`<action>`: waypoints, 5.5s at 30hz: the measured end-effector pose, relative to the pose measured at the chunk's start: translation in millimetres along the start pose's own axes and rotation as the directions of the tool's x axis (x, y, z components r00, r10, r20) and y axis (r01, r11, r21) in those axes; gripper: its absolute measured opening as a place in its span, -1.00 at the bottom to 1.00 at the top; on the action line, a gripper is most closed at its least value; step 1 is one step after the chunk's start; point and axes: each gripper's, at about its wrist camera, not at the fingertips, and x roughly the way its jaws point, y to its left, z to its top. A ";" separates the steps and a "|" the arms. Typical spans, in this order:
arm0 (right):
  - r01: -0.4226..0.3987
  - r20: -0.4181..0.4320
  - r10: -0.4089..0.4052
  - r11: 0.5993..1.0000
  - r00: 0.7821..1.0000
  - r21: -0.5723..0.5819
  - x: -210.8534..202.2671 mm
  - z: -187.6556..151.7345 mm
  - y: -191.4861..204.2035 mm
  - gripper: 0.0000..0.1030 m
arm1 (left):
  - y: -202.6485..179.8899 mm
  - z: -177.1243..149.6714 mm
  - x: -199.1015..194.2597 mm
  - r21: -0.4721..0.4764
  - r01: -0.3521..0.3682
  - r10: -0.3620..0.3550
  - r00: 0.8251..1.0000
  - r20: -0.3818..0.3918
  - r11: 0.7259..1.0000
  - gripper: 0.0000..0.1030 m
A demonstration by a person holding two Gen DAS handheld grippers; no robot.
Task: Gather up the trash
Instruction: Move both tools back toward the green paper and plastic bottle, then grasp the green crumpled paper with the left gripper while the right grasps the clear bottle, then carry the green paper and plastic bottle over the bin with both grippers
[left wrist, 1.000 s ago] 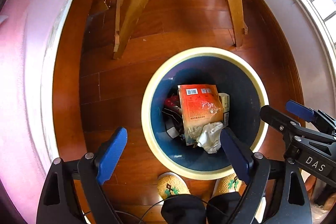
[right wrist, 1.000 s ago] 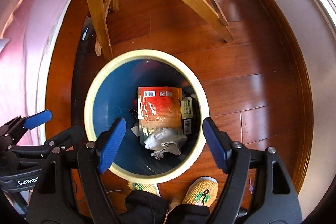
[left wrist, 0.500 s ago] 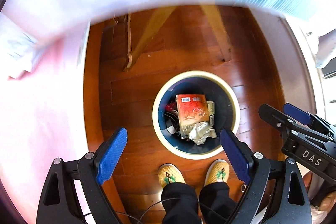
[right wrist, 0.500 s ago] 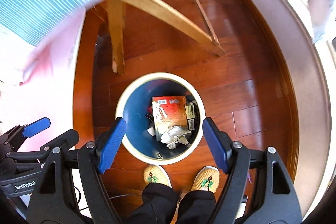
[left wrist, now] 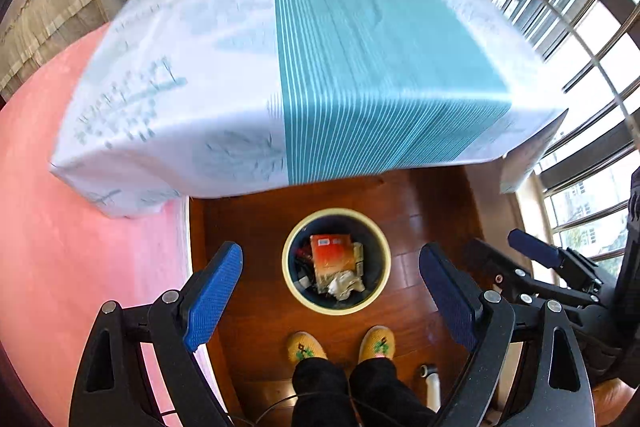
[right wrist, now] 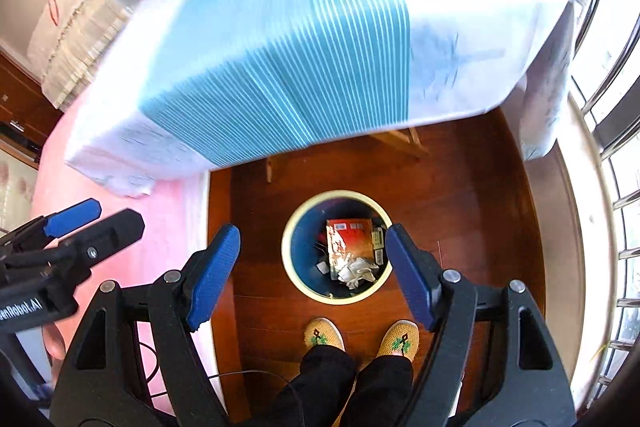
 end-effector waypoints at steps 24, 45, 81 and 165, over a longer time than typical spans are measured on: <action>0.093 0.386 0.004 0.969 0.923 -0.231 -218.6 160.6 140.5 0.42 | 45.3 149.2 -226.7 0.079 -0.089 0.044 0.893 0.448 0.993 0.77; -0.027 0.215 0.090 0.959 0.972 -0.282 -11.3 505.6 103.4 0.32 | 89.0 463.3 -60.2 -0.107 -0.250 0.271 0.911 0.311 0.962 0.73; -0.236 0.042 0.244 0.963 0.969 -0.132 274.0 685.7 50.8 -0.62 | 139.8 575.0 228.2 -0.336 -0.265 0.279 0.960 -0.007 0.904 -0.36; -0.048 -0.276 -0.033 0.958 0.961 -0.281 307.5 -81.2 -50.4 -0.60 | 32.6 -99.7 353.9 0.152 0.049 -0.016 0.976 -0.215 0.987 -0.25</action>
